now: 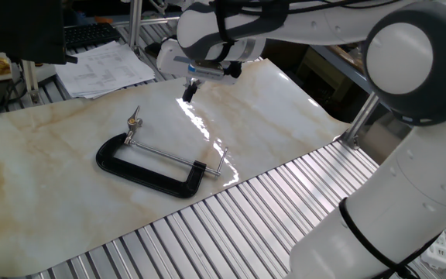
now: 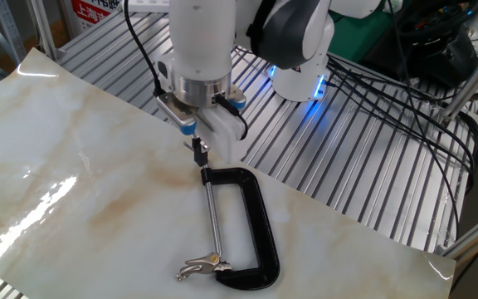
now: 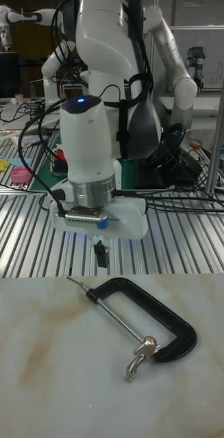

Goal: Turn on the water tap

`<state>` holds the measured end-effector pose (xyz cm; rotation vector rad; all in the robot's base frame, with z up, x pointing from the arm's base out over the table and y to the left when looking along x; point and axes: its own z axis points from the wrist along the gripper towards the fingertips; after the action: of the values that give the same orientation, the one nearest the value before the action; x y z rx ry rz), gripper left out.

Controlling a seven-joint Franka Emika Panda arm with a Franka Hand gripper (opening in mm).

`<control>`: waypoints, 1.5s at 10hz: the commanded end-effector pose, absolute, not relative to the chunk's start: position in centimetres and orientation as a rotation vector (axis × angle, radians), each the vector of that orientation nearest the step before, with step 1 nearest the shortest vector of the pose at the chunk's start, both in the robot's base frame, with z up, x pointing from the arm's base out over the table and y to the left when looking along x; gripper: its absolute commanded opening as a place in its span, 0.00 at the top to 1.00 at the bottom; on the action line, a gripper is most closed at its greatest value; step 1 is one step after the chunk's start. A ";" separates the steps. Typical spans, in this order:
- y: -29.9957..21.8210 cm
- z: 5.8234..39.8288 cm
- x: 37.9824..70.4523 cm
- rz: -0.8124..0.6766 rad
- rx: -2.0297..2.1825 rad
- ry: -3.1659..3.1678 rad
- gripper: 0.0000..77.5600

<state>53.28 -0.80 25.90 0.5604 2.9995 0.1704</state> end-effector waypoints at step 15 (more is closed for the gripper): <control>1.6 22.0 55.1 0.148 0.831 2.949 1.00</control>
<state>54.28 0.70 23.51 0.8095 2.9668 0.1814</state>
